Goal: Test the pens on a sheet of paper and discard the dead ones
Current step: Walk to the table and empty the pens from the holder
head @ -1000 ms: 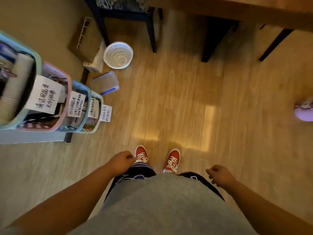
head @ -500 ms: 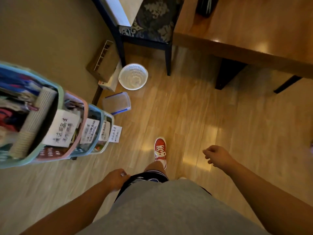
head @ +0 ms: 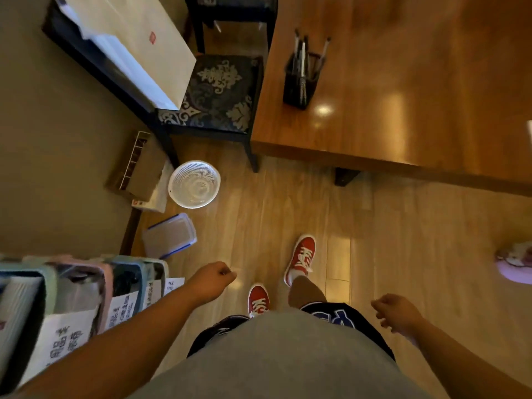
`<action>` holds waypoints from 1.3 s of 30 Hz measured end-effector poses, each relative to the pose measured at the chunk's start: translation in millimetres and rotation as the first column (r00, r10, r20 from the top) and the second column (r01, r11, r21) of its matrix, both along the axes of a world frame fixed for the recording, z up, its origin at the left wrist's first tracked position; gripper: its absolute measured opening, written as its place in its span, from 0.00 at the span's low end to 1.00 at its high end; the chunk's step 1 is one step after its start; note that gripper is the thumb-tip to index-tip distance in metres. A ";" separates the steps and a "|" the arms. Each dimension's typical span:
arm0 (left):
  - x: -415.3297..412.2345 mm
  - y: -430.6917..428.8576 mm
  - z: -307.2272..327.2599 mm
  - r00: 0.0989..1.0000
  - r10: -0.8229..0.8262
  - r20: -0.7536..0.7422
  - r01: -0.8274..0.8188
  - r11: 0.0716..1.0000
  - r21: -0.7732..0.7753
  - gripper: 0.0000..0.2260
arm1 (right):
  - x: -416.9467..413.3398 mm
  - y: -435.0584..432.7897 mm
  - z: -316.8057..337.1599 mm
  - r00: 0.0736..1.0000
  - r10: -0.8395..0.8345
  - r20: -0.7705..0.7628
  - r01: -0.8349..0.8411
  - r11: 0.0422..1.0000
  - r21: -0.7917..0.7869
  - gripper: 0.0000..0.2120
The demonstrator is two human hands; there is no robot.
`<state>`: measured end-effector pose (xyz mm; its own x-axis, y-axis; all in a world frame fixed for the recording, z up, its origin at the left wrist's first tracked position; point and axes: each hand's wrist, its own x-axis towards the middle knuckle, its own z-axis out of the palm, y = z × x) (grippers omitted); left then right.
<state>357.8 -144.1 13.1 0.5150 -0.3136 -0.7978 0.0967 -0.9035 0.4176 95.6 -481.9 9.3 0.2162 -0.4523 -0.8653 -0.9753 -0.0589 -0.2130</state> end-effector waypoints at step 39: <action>316.2 -304.9 29.1 0.695 -0.441 0.568 0.559 0.828 -0.042 0.45 | 468.3 -141.4 56.7 0.599 0.278 0.751 -0.208 0.960 -0.189 0.39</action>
<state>674.0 -449.0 42.2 0.5429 -0.7634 -0.3499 -0.6266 -0.6457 0.4364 563.9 -623.3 66.0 0.8929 -0.3365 -0.2992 -0.4070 -0.3188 -0.8560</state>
